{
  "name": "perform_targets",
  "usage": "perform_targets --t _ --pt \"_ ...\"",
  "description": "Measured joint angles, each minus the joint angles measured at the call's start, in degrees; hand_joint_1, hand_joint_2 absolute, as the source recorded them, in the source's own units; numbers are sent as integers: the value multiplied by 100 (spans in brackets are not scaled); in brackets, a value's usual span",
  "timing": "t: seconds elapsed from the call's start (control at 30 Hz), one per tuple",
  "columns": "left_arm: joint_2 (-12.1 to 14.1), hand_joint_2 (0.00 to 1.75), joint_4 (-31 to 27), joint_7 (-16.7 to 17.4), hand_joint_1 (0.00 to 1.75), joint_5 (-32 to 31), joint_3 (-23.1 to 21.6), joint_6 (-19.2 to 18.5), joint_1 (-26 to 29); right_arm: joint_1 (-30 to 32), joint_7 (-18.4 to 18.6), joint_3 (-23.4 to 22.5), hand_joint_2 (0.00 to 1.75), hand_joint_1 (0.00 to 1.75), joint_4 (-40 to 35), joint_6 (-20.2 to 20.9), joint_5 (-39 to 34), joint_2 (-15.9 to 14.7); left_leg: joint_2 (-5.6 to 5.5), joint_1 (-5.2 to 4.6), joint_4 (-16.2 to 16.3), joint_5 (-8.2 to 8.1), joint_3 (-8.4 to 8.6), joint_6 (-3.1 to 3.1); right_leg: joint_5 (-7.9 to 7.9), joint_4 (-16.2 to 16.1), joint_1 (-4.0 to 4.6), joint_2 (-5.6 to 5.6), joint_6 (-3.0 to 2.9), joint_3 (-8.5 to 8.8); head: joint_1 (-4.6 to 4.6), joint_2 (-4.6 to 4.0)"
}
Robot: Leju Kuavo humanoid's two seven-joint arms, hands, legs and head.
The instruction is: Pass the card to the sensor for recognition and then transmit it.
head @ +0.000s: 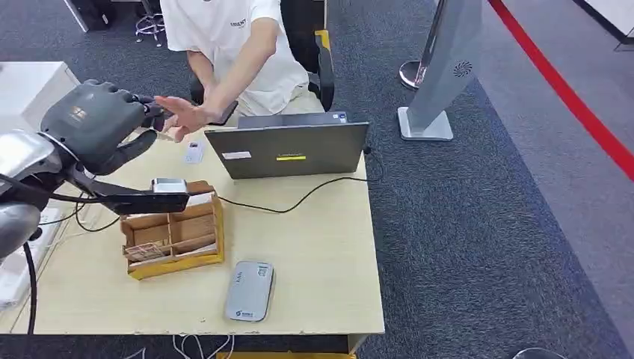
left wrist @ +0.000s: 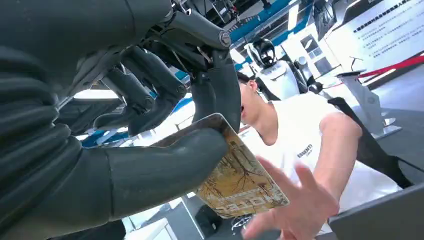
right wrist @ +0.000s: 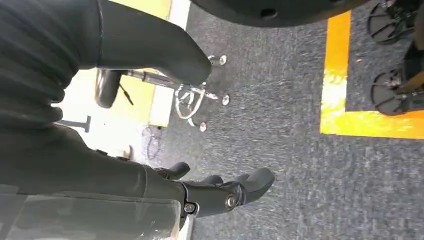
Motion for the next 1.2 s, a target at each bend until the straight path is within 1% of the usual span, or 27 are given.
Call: perform_targets --t 0.07,0.1,0.13,0.2,0.23,0.27,0.3,0.33,0.4,0.47,0.6,0.73,0.87,0.9,1.03,1.2 --pt "-35 175 34 130 175 -67 -79 129 -50 -3 0 -2 175 0 0 6 41 0 -1 1 0 0 0 0 0 -2 0 -1 0 -4 0 0" --pt "-145 175 145 245 175 -180 -96 322 -72 -5 -4 -2 175 0 -2 18 88 0 -9 1 0 0 -1 0 -1 -2 0 -8 0 -5 -2 0" --pt "-320 175 307 352 175 -416 -98 670 -70 -16 -11 -2 175 0 -2 31 155 -2 -17 0 0 1 -2 0 -1 -2 0 -16 0 0 0 0" --pt "-707 175 843 535 175 -1206 -98 1777 -17 -52 -41 8 175 0 -7 89 326 -9 -24 0 0 1 -1 1 -2 -3 0 -29 2 7 4 0" --pt "-936 175 1153 573 175 -1648 -96 2438 68 -74 -77 24 175 0 -7 120 424 -18 -25 -3 0 2 3 1 -1 -3 -1 -32 2 13 2 0" --pt "-1074 175 1466 579 175 -2010 -87 3013 180 -97 -103 48 175 0 -9 140 499 -28 -24 -5 -1 2 10 1 -1 -2 -2 -30 3 22 2 0" --pt "-1275 175 1800 568 175 -2307 -76 3497 300 -119 -127 68 175 0 -9 164 571 -42 -22 -5 0 1 14 1 0 -2 -2 -26 3 24 2 0" --pt "-1457 175 2130 529 175 -2497 -32 3828 412 -139 -131 92 175 0 -9 181 634 -55 -16 -4 0 1 15 1 3 -2 -2 -18 4 25 4 0" --pt "-1668 175 2700 419 175 -2614 127 4142 632 -163 -90 133 175 0 -9 186 701 -74 -5 -5 0 1 16 1 5 -2 -3 -4 6 21 -4 0" --pt "-1855 175 3128 330 175 -2678 313 4277 749 -164 -24 151 175 0 -9 186 713 -90 -7 -3 1 1 16 1 5 -2 -2 -7 6 21 0 0" --pt "-2037 175 3620 295 175 -2693 518 4288 872 -168 -4 157 175 0 -7 184 719 -98 -10 -1 0 1 15 0 5 -2 -1 -9 6 18 -2 0" --pt "-2181 175 3869 267 175 -2726 665 4223 928 -174 42 157 175 0 -9 186 728 -107 -11 2 -1 1 13 0 3 -1 -1 -10 5 18 -2 0" --pt "-2256 175 3996 256 175 -2752 765 4196 941 -175 57 157 175 0 -7 186 752 -111 -11 2 -1 1 12 0 3 -1 -1 -10 5 18 -2 0" --pt "-2275 175 4019 254 0 -2761 791 4166 943 -175 55 157 175 0 -7 186 765 -114 -11 2 -1 1 11 0 3 -1 -1 -10 5 18 -2 0" --pt "-2299 175 4026 190 0 -2824 937 4006 1003 -172 -24 157 175 0 -7 184 813 -125 -11 1 -1 1 11 0 3 -1 -1 -10 5 18 -2 0" --pt "-2291 175 4000 83 0 -2826 1091 4050 1146 -168 -59 157 175 0 -7 175 822 -129 -11 1 -1 1 11 0 4 -1 -1 -10 5 18 -2 0"
